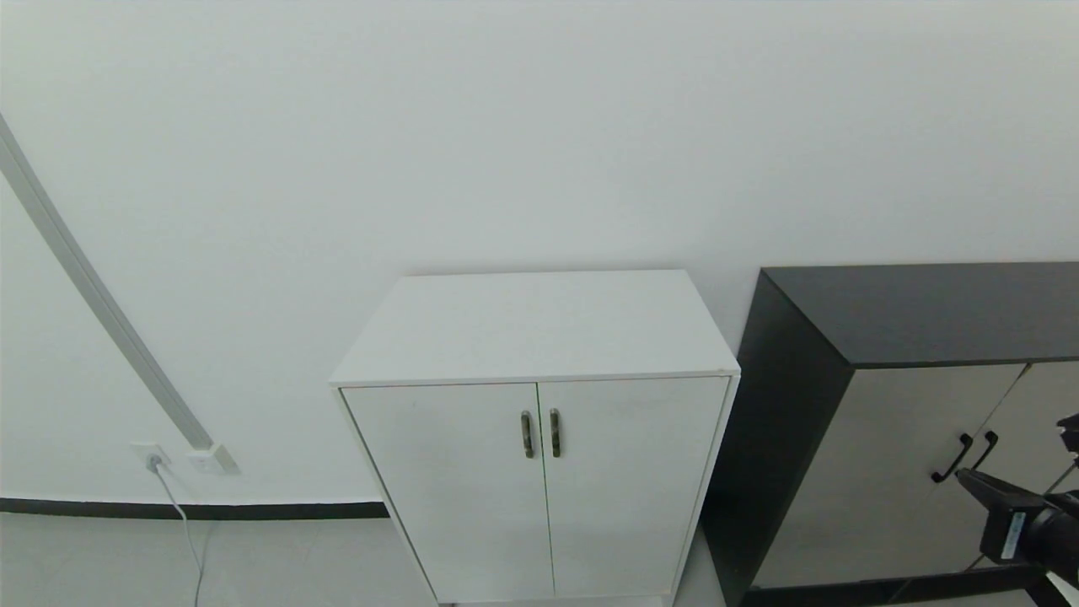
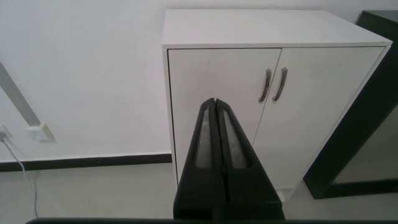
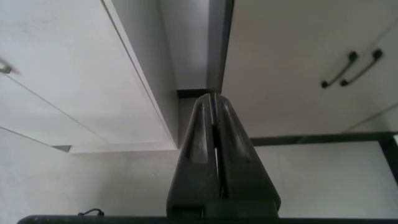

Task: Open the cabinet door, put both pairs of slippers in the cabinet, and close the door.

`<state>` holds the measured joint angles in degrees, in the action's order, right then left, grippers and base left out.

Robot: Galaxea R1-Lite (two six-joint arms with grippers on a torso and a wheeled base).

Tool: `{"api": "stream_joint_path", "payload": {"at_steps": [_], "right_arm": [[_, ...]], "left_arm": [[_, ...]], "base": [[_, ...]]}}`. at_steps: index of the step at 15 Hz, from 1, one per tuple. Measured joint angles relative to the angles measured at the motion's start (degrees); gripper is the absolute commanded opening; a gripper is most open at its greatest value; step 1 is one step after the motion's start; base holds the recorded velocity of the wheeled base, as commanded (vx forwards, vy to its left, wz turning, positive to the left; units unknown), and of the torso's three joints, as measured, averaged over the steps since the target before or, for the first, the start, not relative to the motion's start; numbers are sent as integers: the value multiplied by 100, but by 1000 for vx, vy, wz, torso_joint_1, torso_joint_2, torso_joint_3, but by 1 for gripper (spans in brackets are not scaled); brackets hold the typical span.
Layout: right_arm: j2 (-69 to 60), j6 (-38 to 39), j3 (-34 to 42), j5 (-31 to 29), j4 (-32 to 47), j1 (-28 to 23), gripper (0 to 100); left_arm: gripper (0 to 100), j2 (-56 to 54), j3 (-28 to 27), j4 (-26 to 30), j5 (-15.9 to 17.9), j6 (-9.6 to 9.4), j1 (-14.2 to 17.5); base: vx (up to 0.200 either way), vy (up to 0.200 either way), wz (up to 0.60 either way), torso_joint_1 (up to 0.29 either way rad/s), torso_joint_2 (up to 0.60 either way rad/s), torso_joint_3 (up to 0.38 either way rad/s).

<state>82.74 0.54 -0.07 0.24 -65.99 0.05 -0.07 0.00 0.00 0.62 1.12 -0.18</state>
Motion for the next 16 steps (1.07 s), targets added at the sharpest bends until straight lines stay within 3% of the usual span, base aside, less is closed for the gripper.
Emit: {"api": "stream_joint_path", "payload": {"at_steps": [12,16], "right_arm": [[-5554,-478,-113,185,6225,50,0],[-6488,-553,-171,216,6713,232,0]], "left_arm": [[0,0,0,2,0,0,0],[0,0,0,0,-2,0,2]], "base": [[0,0,0,0,0,0],[0,0,0,0,0,0]]}}
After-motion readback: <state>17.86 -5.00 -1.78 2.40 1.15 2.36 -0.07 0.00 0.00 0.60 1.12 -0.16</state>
